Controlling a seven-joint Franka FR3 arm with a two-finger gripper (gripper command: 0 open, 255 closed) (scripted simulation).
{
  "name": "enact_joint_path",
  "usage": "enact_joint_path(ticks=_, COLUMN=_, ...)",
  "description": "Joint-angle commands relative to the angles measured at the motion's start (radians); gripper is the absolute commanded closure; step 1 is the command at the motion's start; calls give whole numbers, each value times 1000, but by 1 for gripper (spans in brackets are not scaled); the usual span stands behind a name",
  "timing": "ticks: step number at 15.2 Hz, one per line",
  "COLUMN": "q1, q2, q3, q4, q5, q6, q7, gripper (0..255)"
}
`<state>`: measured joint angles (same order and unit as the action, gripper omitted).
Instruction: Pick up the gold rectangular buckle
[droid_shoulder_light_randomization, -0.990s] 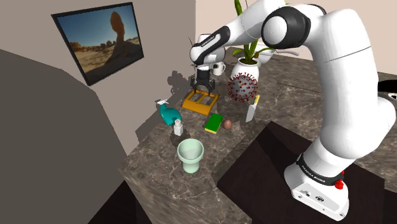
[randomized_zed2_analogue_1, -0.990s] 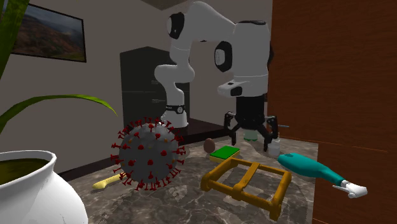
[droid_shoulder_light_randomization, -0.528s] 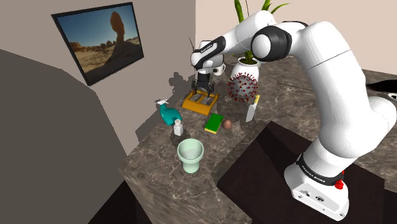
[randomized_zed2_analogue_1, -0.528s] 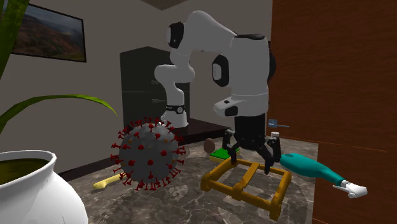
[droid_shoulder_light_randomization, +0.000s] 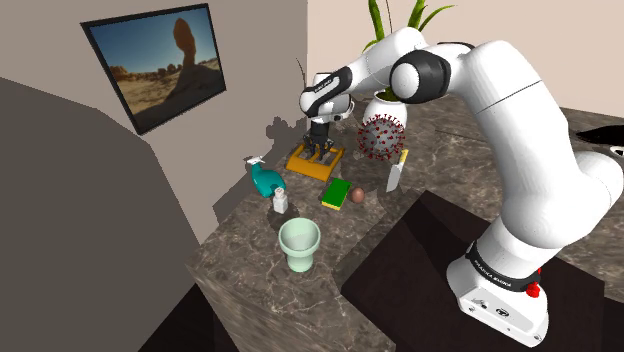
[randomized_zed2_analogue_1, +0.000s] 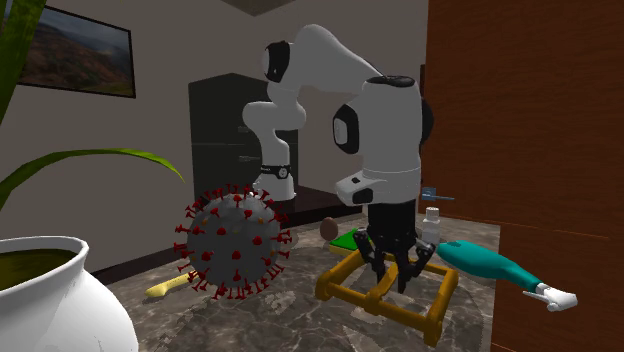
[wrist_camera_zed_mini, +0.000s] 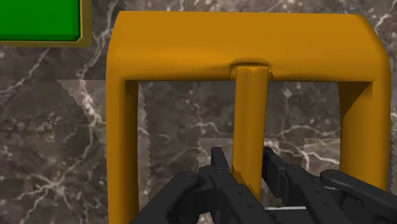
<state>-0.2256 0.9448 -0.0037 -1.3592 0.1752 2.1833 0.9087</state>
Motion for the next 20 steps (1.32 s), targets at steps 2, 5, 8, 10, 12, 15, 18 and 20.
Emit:
enact_joint_path(ticks=2, q1=0, q2=1, q3=0, q4=0, q5=0, q6=1, q7=0, gripper=255)
enact_joint_path(ticks=5, q1=0, q2=1, q3=0, q4=0, q5=0, q6=1, q7=0, gripper=255)
enact_joint_path(ticks=8, q1=0, q2=-1, q3=0, q4=-2, q5=0, q6=1, q7=0, gripper=255)
enact_joint_path(ticks=10, q1=0, q2=-22, q3=-1, q4=-10, q5=-1, q6=-11, q7=2, gripper=255)
enact_joint_path(ticks=12, q1=0, q2=-41, q3=-2, q4=-17, q5=-2, q6=-24, q7=4, gripper=255)
enact_joint_path(ticks=15, q1=1, q2=-70, q3=-3, q4=-24, q5=-3, q6=-45, q7=7, gripper=255)
enact_joint_path(ticks=18, q1=1, q2=-97, q3=-4, q4=-29, q5=-5, q6=-67, q7=10, gripper=255)
enact_joint_path(ticks=20, q1=1, q2=-115, q3=-5, q4=-32, q5=-6, q6=-82, q7=13, gripper=255)
